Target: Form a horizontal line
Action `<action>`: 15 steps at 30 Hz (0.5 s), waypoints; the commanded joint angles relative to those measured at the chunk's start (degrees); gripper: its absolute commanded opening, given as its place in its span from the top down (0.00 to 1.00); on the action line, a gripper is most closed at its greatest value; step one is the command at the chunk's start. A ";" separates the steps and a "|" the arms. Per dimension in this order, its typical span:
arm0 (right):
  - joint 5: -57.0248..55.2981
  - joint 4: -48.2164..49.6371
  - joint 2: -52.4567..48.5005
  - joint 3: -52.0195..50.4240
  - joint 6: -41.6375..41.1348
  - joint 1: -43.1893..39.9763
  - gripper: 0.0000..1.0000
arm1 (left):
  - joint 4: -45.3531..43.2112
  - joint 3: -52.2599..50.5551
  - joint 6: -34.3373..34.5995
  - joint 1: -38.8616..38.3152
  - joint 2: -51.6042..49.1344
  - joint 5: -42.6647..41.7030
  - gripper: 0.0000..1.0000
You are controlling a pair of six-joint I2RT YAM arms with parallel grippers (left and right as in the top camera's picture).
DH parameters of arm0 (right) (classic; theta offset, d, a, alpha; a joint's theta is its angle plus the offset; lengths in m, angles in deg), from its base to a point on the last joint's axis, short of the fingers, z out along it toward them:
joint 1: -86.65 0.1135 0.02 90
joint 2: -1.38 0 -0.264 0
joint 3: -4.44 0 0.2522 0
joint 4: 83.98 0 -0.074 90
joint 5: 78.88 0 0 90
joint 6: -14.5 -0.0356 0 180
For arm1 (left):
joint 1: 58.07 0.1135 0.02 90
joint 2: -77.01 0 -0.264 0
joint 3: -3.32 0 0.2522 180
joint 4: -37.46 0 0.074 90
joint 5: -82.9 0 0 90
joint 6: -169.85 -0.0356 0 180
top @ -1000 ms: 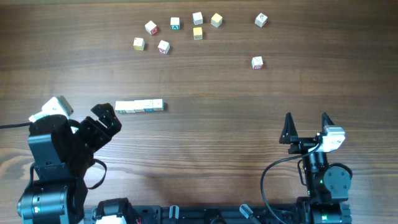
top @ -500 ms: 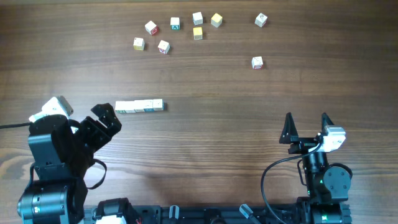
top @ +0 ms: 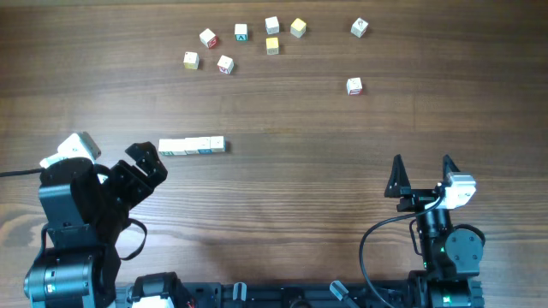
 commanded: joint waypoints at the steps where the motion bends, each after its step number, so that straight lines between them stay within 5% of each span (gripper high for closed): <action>1: 1.14 0.13 0.57 -0.04 -0.85 -0.28 0.00 | -0.13 0.00 -0.66 0.15 -0.02 -0.46 0.00; 15: 1.16 0.15 0.57 -0.04 -0.85 -0.28 0.00 | 0.76 0.00 -0.66 -5.20 0.09 -0.26 0.00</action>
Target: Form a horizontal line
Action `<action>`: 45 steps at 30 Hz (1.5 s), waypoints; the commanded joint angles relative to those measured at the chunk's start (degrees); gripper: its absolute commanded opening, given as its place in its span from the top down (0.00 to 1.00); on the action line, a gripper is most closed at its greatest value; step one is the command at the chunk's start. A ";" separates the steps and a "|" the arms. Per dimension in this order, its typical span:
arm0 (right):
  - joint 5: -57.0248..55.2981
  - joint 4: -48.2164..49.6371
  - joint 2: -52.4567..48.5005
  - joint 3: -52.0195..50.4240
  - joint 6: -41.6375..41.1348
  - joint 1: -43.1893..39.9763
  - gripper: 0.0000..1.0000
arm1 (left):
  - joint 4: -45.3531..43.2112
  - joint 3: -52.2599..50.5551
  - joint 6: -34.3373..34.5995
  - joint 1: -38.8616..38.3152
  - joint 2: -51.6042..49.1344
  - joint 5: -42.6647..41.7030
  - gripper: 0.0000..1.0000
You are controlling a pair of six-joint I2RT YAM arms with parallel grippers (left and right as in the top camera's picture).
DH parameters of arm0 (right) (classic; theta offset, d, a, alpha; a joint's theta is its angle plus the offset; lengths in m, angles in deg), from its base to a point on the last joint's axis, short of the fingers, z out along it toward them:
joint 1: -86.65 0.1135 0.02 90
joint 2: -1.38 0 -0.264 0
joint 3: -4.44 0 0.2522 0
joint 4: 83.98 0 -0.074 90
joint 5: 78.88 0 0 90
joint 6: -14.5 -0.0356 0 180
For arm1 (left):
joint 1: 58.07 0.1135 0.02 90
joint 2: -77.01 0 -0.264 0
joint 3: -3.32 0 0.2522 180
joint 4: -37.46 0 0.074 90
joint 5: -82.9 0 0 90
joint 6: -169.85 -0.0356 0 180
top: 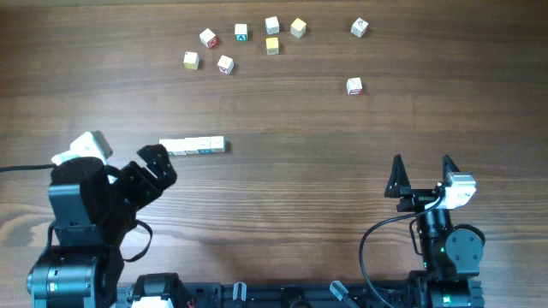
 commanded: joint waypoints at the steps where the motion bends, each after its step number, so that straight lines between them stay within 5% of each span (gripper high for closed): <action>1: 1.16 0.13 0.57 -0.04 -0.87 -0.28 0.00 | 0.15 0.00 -0.66 -0.57 0.09 -0.22 0.00; 16: 1.16 0.13 0.57 -0.04 -0.85 -0.28 0.00 | -8.96 -1.88 -0.26 -4.09 3.54 -0.22 0.00; 21: 1.16 0.13 0.57 -0.04 -0.85 -0.28 0.00 | -17.62 -9.46 -0.26 -5.79 10.58 -0.22 0.00; 26: 1.16 0.13 0.57 -0.04 -0.87 -0.28 0.00 | -33.94 -27.98 -0.46 -8.09 23.41 4.07 0.00; 45: 1.16 0.13 0.57 -0.04 -0.85 -0.31 0.00 | -49.75 -50.51 -0.48 -10.34 37.92 19.65 0.00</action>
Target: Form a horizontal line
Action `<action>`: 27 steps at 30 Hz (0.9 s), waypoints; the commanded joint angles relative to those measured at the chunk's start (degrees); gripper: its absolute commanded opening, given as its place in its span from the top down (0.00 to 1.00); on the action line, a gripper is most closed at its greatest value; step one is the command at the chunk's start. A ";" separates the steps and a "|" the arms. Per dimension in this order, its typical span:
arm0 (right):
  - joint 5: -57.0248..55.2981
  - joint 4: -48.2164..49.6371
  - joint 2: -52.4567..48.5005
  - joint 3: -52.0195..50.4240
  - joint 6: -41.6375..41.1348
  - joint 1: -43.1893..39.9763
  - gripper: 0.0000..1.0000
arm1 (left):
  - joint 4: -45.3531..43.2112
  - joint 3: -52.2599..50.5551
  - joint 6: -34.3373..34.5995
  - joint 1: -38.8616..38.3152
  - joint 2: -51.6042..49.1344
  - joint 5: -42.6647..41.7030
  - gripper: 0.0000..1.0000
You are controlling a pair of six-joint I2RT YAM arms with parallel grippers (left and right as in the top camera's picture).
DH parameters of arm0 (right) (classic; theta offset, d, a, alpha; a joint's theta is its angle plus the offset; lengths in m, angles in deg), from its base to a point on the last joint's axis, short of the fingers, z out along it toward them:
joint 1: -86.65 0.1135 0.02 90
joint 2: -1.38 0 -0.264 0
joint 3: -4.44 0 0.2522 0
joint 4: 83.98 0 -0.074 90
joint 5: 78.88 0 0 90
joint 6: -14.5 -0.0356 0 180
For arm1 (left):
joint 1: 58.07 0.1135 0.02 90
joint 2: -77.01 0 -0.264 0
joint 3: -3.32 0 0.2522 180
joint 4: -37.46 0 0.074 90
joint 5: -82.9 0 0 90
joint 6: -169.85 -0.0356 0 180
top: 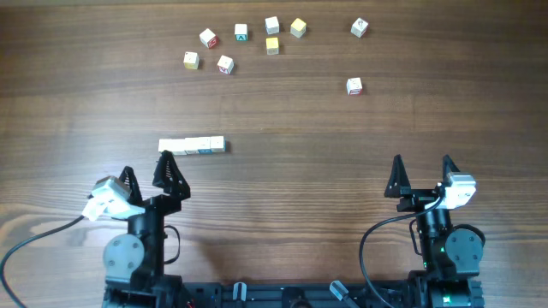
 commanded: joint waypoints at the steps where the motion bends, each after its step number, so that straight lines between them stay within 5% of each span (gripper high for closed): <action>1: 1.11 0.13 0.57 -0.07 -0.83 -0.28 0.00 | -3.08 -5.11 -0.48 -1.51 1.18 5.81 0.00; 15: 1.11 0.13 0.57 -0.07 -0.83 -0.28 0.00 | -14.47 -13.42 -0.50 -1.68 5.20 10.19 0.00; 27: 1.11 0.13 0.57 -0.07 -0.83 -0.28 0.00 | -9.40 -13.42 -3.52 -1.70 5.20 12.07 0.00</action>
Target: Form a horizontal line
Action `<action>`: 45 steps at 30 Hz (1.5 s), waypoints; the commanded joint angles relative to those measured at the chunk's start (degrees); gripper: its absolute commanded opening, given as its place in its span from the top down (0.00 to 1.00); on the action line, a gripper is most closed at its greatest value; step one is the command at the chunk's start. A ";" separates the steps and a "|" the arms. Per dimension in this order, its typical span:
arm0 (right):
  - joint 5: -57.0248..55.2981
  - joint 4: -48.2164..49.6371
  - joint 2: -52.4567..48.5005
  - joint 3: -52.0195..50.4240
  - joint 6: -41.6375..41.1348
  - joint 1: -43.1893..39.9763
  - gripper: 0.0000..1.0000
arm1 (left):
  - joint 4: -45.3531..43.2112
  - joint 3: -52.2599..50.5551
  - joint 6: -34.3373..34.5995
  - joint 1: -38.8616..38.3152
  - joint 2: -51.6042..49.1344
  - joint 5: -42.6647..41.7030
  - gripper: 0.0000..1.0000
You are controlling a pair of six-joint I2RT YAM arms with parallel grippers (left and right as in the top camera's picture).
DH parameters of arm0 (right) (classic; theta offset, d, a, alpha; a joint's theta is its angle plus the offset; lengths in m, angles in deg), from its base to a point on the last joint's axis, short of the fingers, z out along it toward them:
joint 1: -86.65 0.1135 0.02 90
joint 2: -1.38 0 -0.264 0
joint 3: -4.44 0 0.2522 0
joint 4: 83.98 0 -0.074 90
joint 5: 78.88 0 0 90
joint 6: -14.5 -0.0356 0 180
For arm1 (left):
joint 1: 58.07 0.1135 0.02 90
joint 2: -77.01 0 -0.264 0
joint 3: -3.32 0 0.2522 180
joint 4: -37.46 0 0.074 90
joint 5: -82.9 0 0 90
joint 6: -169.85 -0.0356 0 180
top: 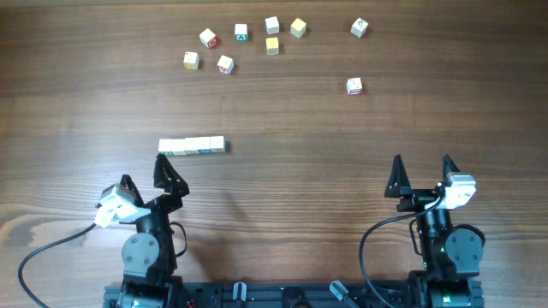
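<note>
A short row of white cubes point(192, 146) lies side by side, running left to right, on the left half of the table. Several loose cubes point(242, 38) are scattered along the far edge, with one more point(354, 85) alone at mid right and another point(360, 28) at far right. My left gripper point(147, 174) is open just below the row's left end, holding nothing. The right gripper point(422, 172) is open near the front right, far from any cube.
The wooden table point(300, 171) carries nothing else between the row and the grippers. Both arm bases point(145, 257) sit at the front edge, with cables trailing beside them.
The left arm has shifted slightly right and its wrist has turned a little. The cubes and the right arm are where they were.
The left arm stood tall at the far left, its gripper beside the left end of the cube row. It then drew back toward its base and folded down. The row and the scattered cubes never changed, and the right arm stayed still.
</note>
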 commanded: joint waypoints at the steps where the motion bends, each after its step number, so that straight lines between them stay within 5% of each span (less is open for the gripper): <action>1: 1.11 0.13 0.57 -0.07 -0.83 -0.28 0.00 | 0.07 -0.37 -3.23 -0.31 0.61 1.60 0.00; 27: 1.11 0.13 0.57 -0.07 -0.83 -0.28 0.00 | 0.09 -0.37 -3.26 -0.31 0.61 1.53 0.00; 33: 1.11 0.13 0.57 -0.07 -0.83 -0.28 0.00 | 0.20 -0.37 -11.76 -0.33 0.61 -0.20 0.00; 45: 1.11 0.13 0.57 -0.07 -0.83 -0.28 0.00 | 0.44 -0.37 -18.25 -0.31 0.61 -7.21 0.00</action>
